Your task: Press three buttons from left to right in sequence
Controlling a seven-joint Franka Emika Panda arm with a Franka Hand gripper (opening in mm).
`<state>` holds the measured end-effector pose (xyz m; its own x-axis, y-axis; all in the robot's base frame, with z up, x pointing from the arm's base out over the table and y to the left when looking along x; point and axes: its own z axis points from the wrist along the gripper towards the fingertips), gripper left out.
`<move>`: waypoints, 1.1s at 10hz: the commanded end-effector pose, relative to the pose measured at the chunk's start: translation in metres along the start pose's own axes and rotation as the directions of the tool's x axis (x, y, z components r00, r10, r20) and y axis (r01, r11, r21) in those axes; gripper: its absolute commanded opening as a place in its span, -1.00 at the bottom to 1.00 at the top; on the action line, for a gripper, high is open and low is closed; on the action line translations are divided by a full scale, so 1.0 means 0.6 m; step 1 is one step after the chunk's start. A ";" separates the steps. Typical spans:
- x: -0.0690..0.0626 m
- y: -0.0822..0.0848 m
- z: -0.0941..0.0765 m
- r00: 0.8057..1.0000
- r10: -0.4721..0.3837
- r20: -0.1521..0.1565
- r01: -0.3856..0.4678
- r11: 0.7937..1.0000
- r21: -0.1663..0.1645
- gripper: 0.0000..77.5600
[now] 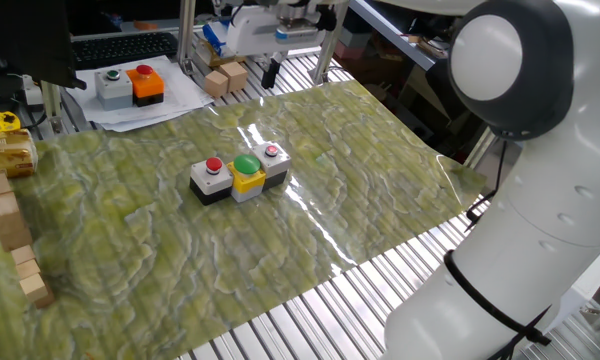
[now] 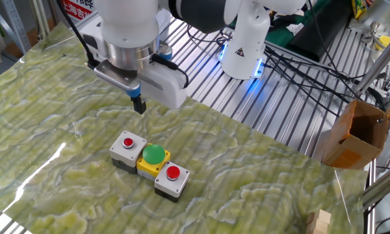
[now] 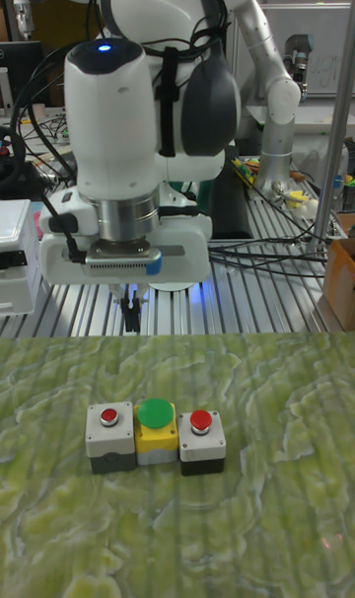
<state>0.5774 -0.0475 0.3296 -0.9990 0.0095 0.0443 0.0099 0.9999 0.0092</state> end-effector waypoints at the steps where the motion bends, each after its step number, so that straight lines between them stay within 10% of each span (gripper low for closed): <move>1: -0.001 -0.001 -0.003 0.997 0.082 -0.010 -0.081 0.995 0.059 -1.00; 4: -0.001 -0.001 -0.003 0.995 0.084 -0.053 -0.081 0.994 0.071 -1.00; 8: -0.002 -0.005 0.002 0.997 0.061 -0.043 -0.053 0.985 0.163 -1.00; 11: -0.011 -0.044 0.038 0.999 -0.021 -0.036 0.027 0.986 0.165 -1.00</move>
<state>0.5788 -0.0571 0.3203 -0.9951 0.0438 0.0887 0.0287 0.9858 -0.1654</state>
